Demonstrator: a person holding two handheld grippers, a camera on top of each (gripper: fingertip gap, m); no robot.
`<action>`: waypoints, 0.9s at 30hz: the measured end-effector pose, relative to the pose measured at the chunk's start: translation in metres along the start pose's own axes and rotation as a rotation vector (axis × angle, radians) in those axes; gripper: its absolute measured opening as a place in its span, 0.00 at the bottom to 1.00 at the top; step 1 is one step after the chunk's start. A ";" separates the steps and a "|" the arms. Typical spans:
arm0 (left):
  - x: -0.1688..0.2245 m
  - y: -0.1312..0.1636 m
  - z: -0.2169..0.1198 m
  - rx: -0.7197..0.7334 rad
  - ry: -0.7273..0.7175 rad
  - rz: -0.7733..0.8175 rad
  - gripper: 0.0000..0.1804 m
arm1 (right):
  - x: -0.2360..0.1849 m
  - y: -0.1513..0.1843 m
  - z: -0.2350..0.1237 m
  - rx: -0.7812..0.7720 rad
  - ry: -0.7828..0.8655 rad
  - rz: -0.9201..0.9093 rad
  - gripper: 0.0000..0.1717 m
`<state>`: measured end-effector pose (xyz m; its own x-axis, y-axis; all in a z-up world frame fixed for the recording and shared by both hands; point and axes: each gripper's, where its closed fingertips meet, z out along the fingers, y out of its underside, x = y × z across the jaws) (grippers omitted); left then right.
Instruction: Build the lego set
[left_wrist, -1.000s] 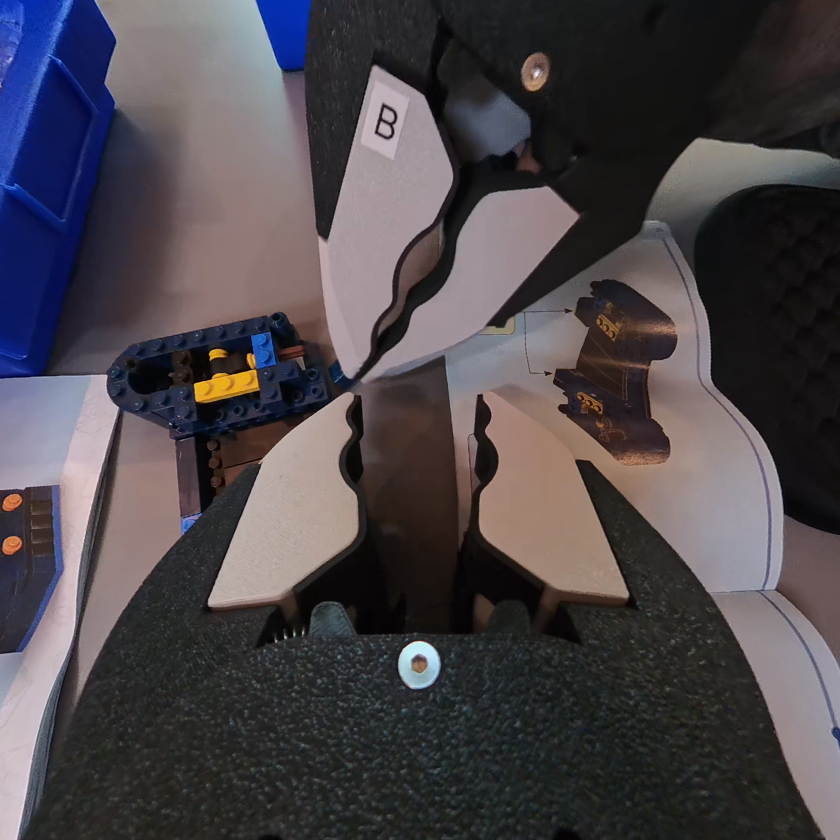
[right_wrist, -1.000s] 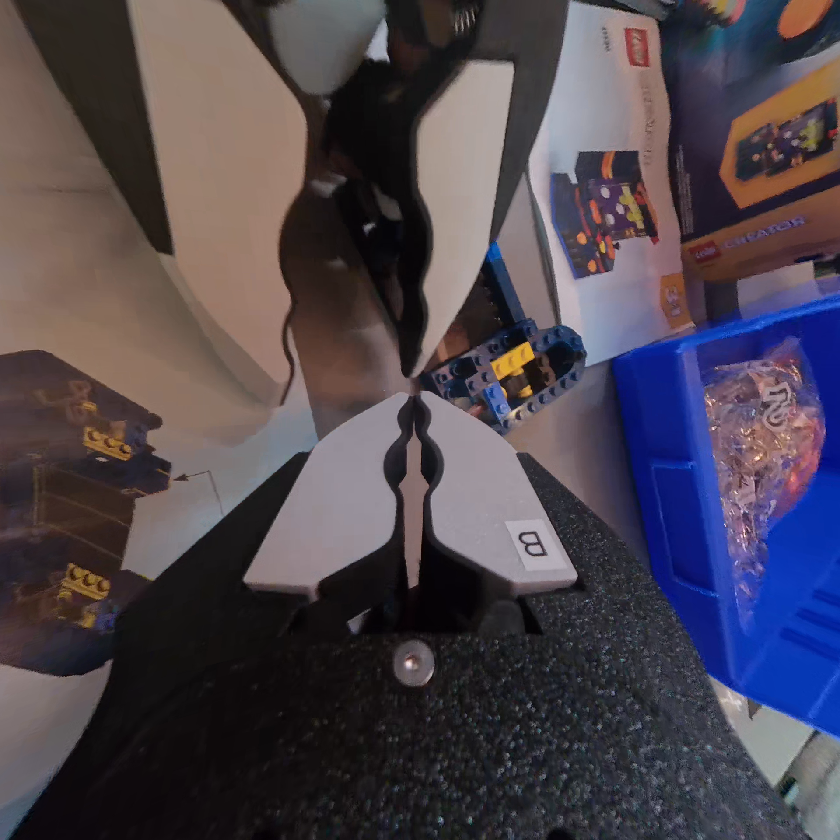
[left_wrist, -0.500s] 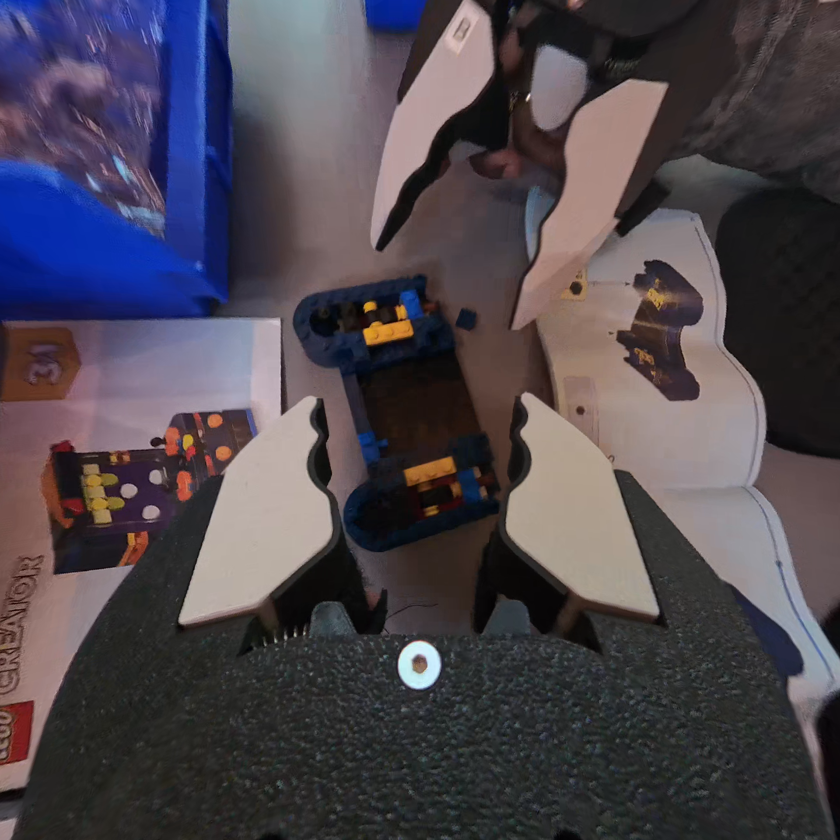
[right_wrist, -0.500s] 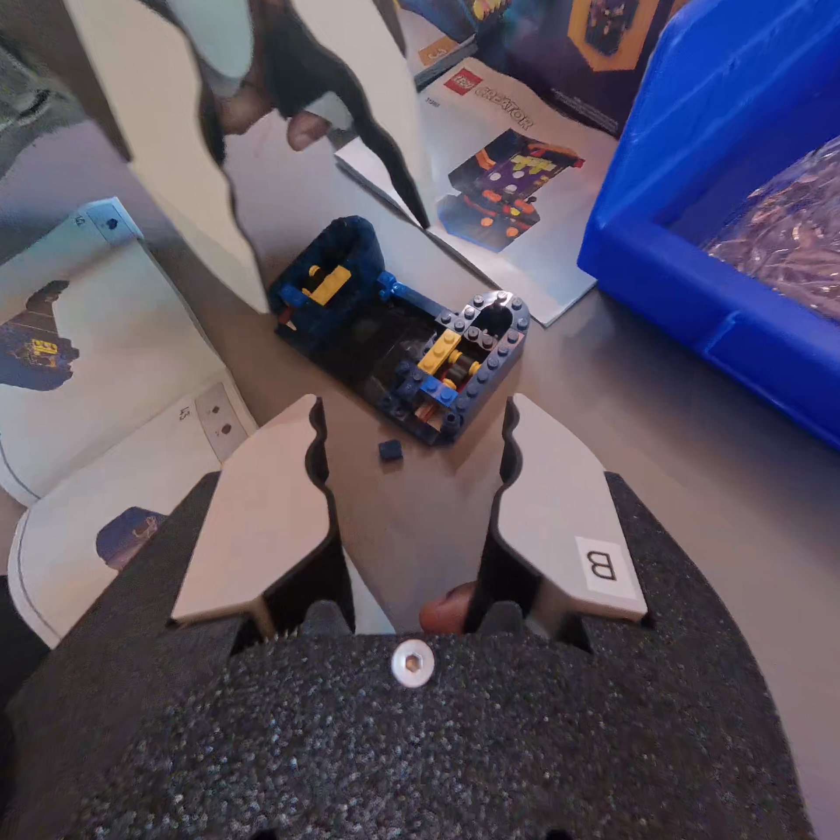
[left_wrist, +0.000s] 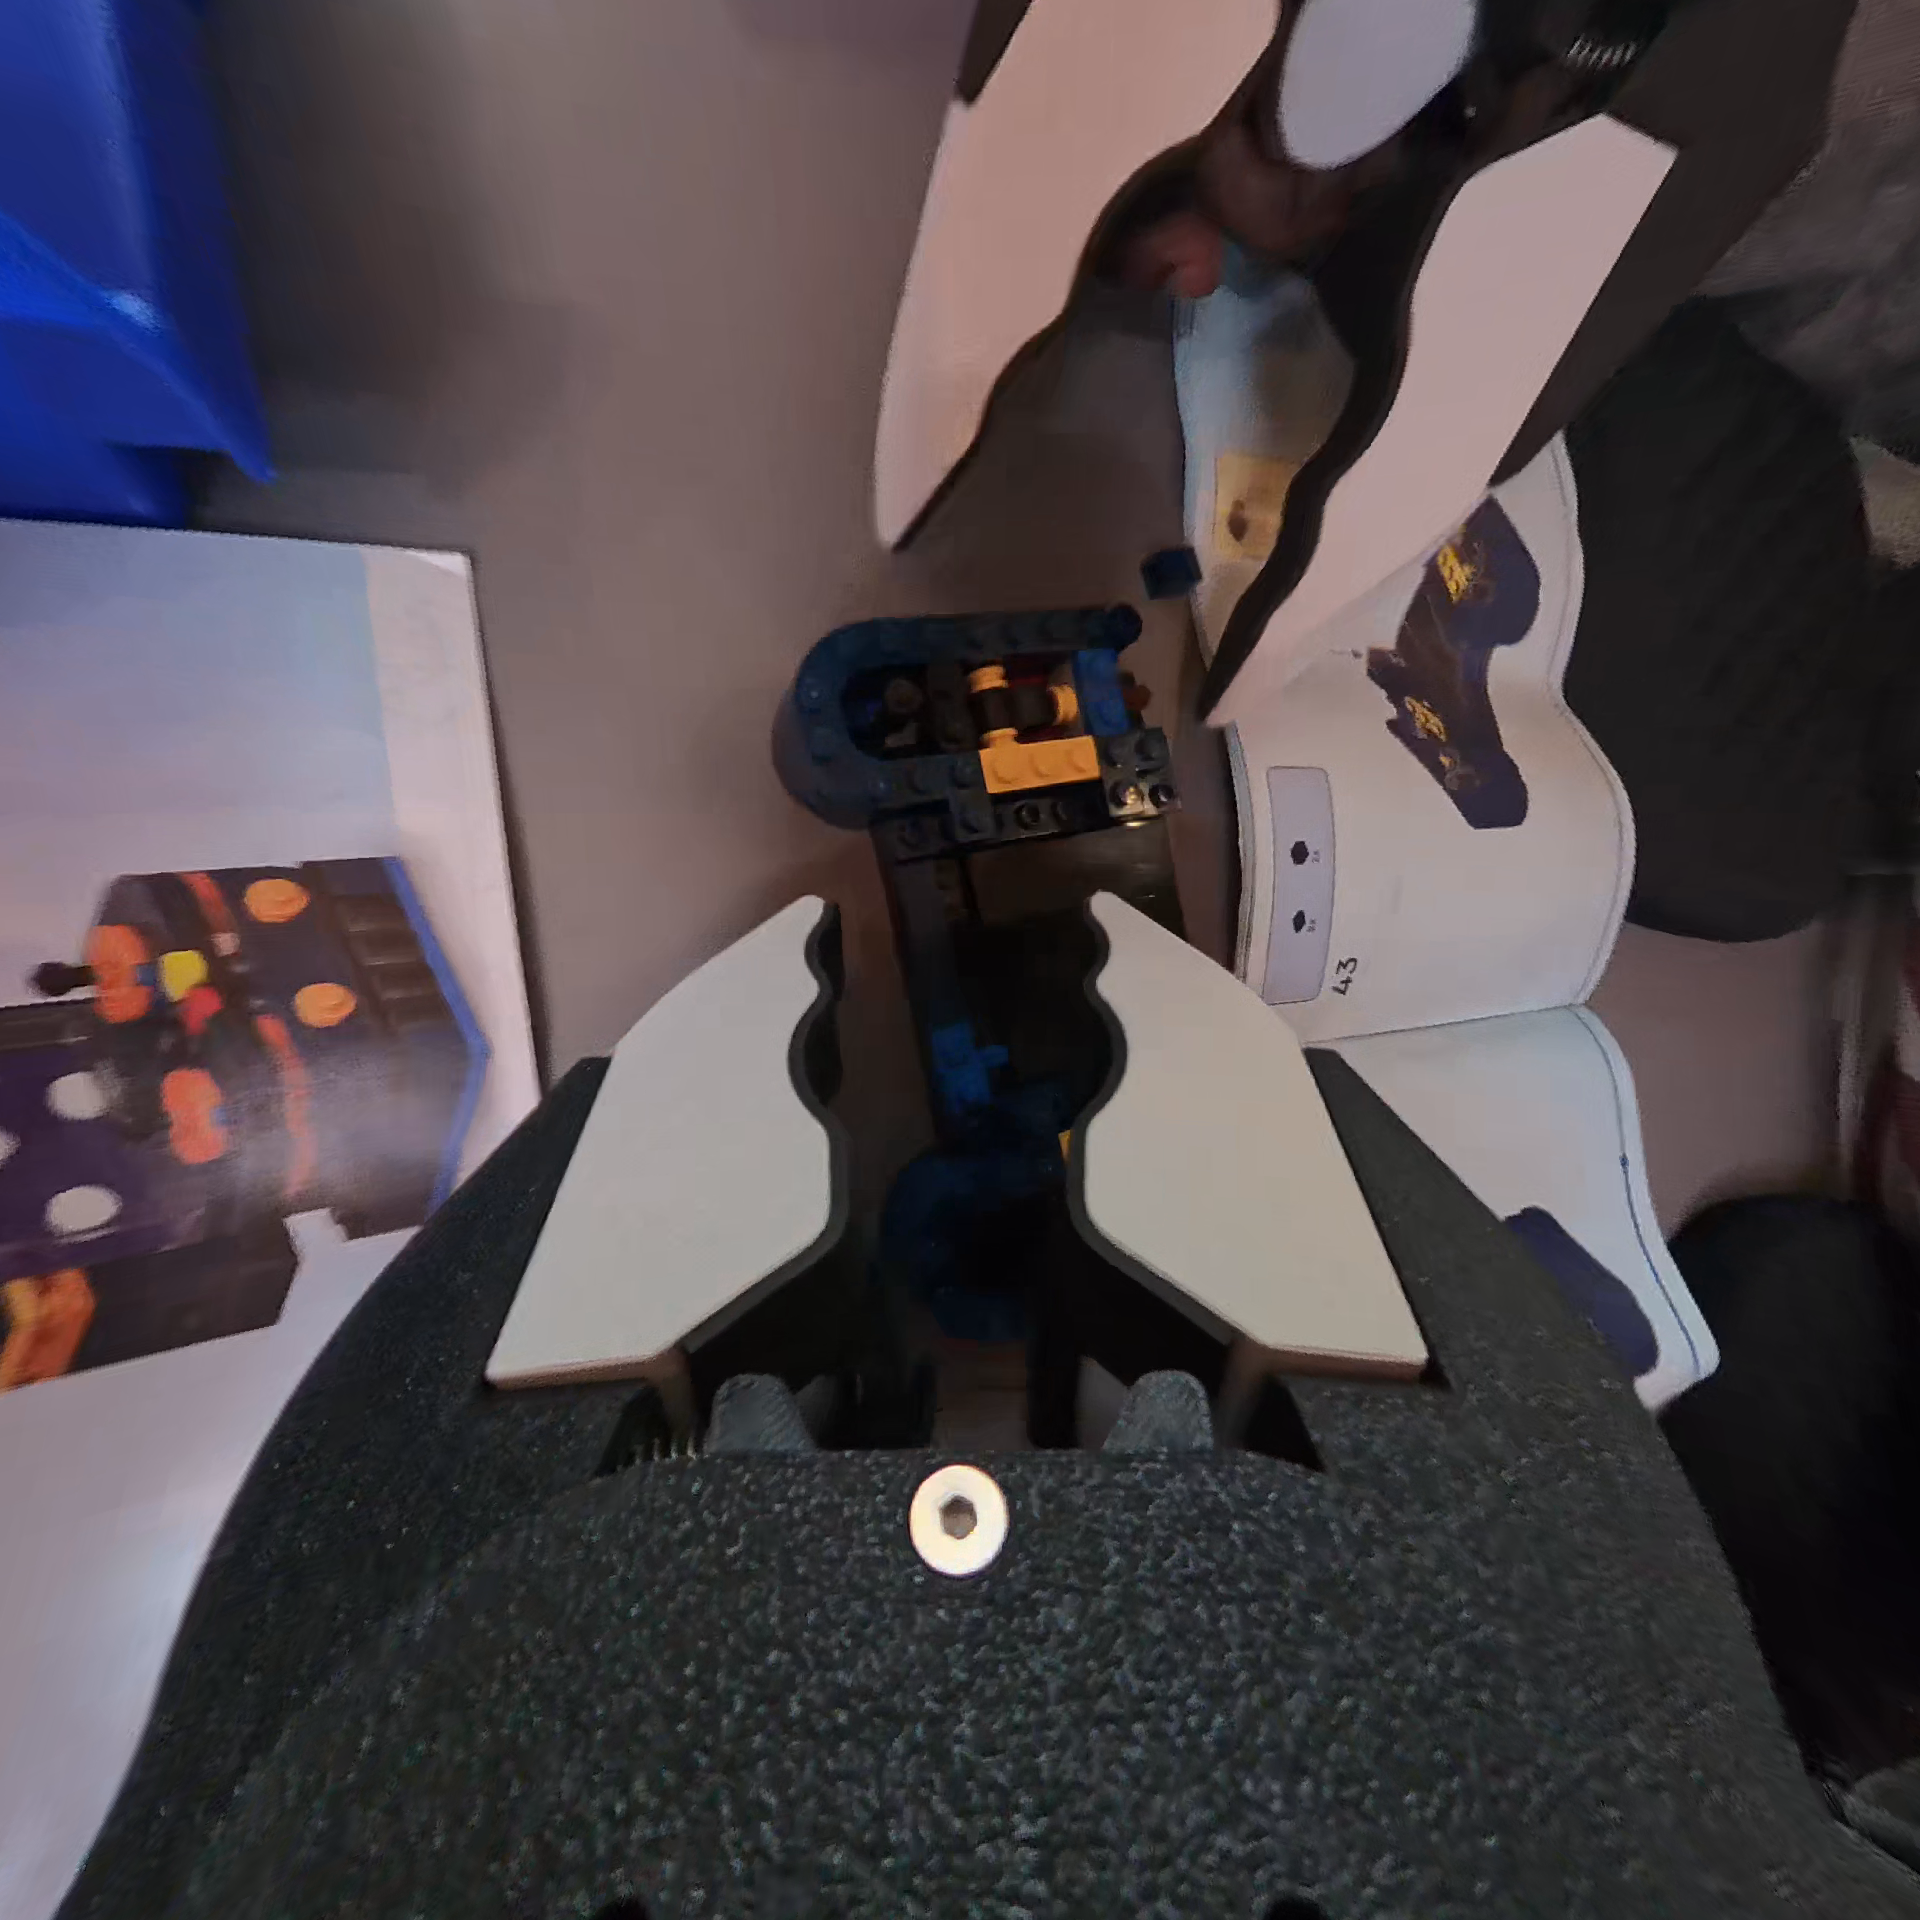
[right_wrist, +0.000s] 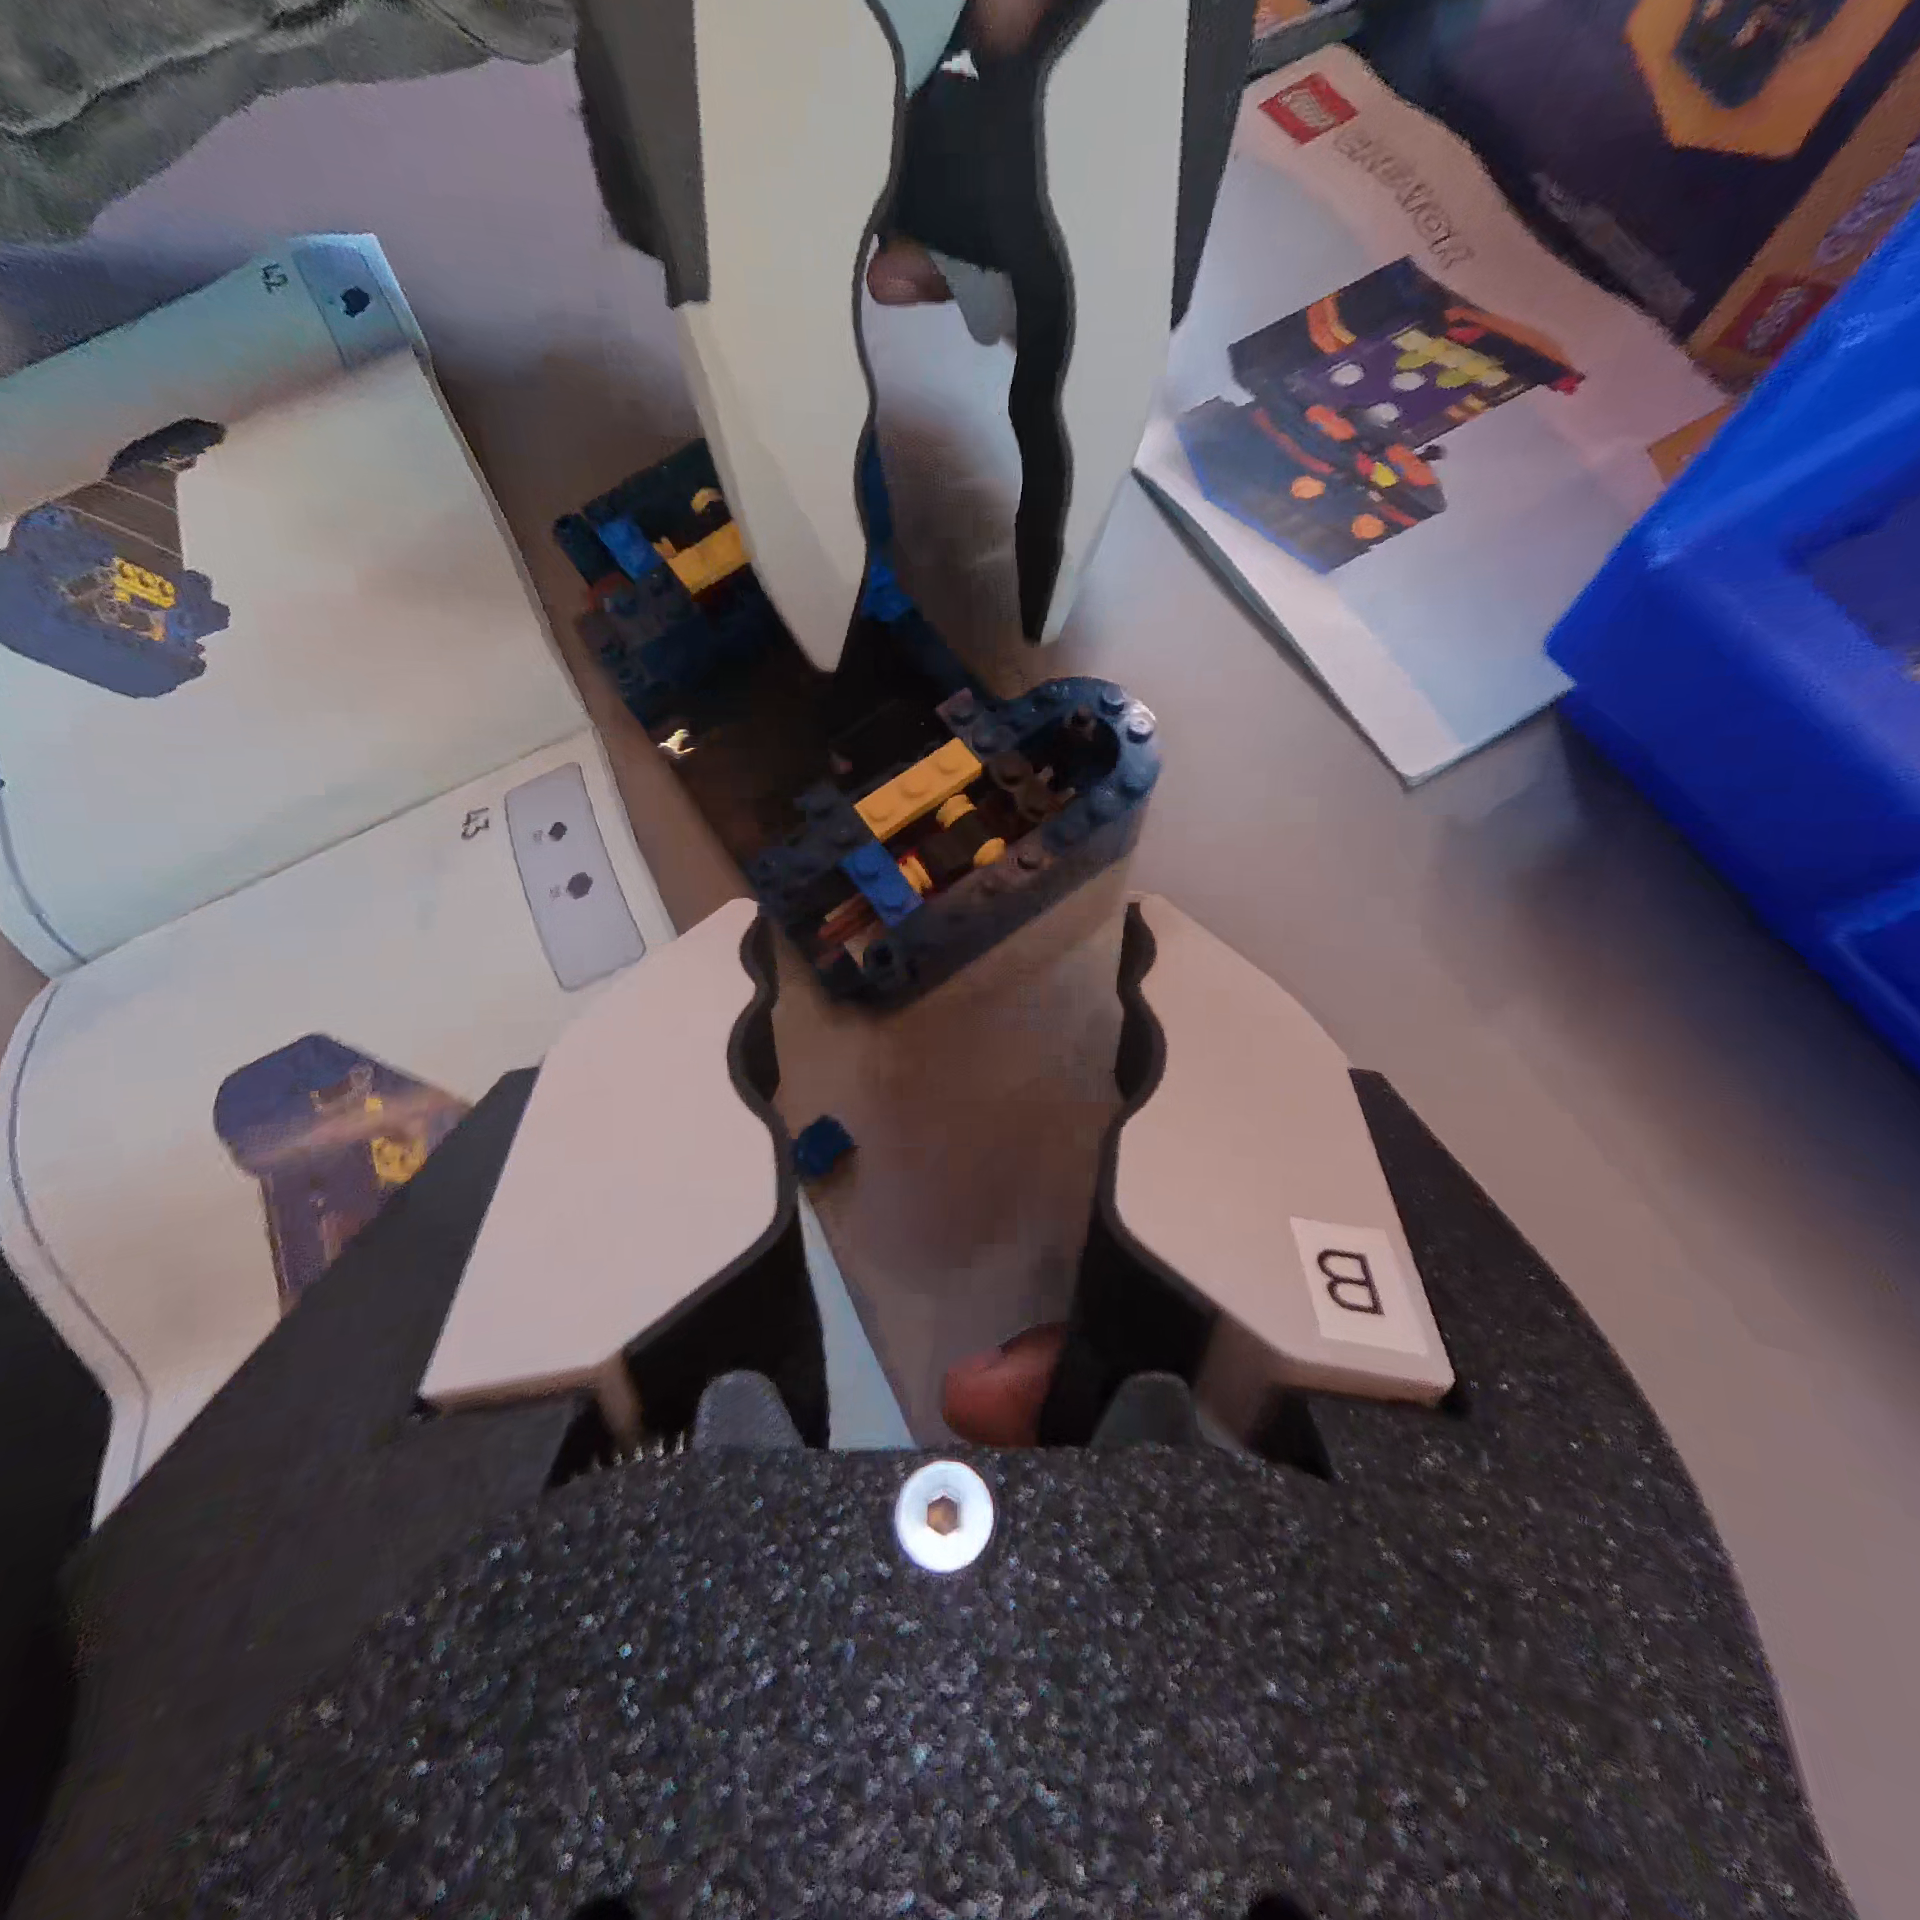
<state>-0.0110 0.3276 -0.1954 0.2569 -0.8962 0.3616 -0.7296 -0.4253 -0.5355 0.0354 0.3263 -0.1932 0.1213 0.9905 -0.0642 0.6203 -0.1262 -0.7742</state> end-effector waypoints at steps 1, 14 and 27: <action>-0.001 -0.004 -0.005 0.019 -0.031 0.014 0.22 | 0.000 0.000 -0.010 0.006 0.007 -0.010 0.34; 0.022 -0.054 -0.043 0.337 -0.056 0.137 0.13 | -0.022 0.036 -0.031 -0.208 -0.032 -0.177 0.09; 0.033 -0.088 -0.029 0.567 0.087 -0.102 0.19 | 0.001 -0.027 -0.051 0.049 0.328 -0.483 0.07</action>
<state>0.0432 0.3391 -0.1148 0.2378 -0.8439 0.4809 -0.2445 -0.5312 -0.8112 0.0586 0.3278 -0.1403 0.0727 0.8655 0.4956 0.6290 0.3458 -0.6962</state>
